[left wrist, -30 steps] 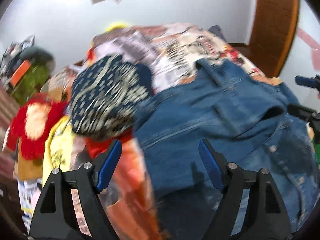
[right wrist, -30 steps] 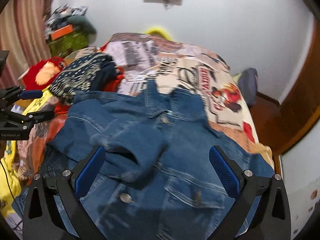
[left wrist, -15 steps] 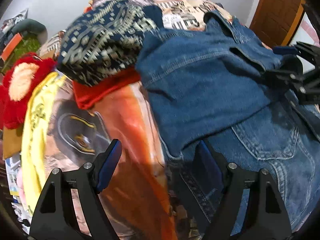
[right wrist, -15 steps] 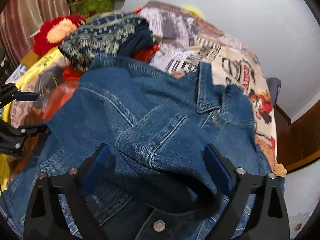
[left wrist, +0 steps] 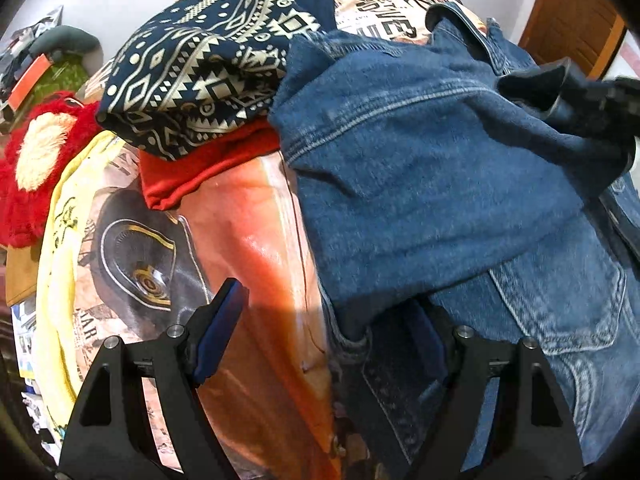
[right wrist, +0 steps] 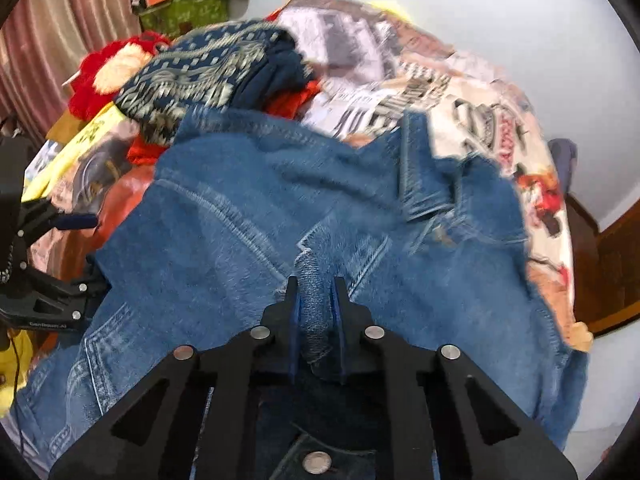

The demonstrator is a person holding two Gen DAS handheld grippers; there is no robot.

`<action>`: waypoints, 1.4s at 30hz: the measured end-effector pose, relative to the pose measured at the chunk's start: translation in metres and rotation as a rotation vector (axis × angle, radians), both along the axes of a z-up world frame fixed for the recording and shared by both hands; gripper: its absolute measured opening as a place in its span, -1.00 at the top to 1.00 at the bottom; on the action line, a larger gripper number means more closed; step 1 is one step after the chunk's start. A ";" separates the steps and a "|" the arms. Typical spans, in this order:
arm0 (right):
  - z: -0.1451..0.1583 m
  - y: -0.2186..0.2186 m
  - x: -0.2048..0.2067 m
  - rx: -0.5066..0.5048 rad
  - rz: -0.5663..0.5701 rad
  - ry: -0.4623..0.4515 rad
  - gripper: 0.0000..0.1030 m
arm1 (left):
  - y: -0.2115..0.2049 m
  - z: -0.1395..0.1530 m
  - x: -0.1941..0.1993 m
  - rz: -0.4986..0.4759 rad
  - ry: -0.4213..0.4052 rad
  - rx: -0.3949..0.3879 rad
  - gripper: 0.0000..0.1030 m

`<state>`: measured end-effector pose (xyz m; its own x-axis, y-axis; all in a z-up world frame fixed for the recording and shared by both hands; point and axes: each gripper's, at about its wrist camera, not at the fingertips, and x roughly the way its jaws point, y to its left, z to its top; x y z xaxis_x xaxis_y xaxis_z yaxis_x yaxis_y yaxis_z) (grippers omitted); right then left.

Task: Fold large clothes

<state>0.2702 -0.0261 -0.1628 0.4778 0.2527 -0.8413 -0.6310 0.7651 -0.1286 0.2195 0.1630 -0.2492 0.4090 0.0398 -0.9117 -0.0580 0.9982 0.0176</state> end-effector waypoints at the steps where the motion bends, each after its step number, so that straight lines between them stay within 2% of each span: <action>1: 0.009 -0.006 0.002 0.021 -0.027 -0.021 0.77 | 0.001 0.000 0.001 0.005 0.001 0.001 -0.53; 8: 0.100 -0.084 0.027 0.259 -0.232 -0.142 0.85 | 0.006 0.011 0.001 0.044 -0.008 0.030 -0.53; 10: 0.117 -0.109 0.029 0.316 -0.283 -0.165 0.86 | 0.007 0.012 -0.001 0.055 -0.014 0.040 -0.53; 13: 0.124 -0.141 0.027 0.374 -0.349 -0.168 0.86 | 0.009 0.014 -0.003 0.074 -0.023 0.040 -0.53; 16: 0.108 -0.162 0.025 0.395 -0.387 -0.130 0.86 | 0.010 0.013 -0.003 0.090 -0.017 0.012 -0.54; 19: 0.077 -0.181 0.022 0.357 -0.445 -0.089 0.86 | 0.006 0.009 -0.003 0.094 -0.002 0.025 -0.53; 24: 0.039 -0.229 0.021 0.364 -0.574 0.001 0.91 | 0.002 0.003 -0.004 0.088 0.027 0.049 -0.53; 31: 0.004 -0.257 0.013 0.321 -0.615 0.156 0.88 | -0.004 0.009 -0.013 0.066 0.021 0.049 -0.53; 32: -0.001 -0.258 0.013 0.335 -0.613 0.191 0.84 | -0.006 0.012 -0.014 0.057 0.013 0.046 -0.53; 33: -0.005 -0.258 0.013 0.350 -0.613 0.223 0.64 | -0.009 0.015 -0.015 0.049 0.004 0.050 -0.53; 34: -0.010 -0.259 0.012 0.366 -0.613 0.257 0.31 | -0.012 0.019 -0.016 0.038 -0.008 0.065 -0.53; 36: -0.022 -0.255 0.012 0.426 -0.611 0.347 -0.04 | -0.019 0.022 -0.016 0.020 -0.022 0.092 -0.53; 39: -0.038 -0.243 0.013 0.487 -0.582 0.439 -0.05 | -0.027 0.020 -0.014 0.000 -0.017 0.121 -0.53; 42: -0.056 -0.236 0.016 0.498 -0.632 0.502 -0.05 | -0.029 0.012 -0.011 -0.005 0.005 0.116 -0.53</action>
<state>0.2865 -0.2622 -0.2193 0.2603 0.4563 -0.8509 0.0265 0.8776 0.4787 0.2081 0.1344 -0.2369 0.4053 0.1435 -0.9028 -0.0530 0.9896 0.1335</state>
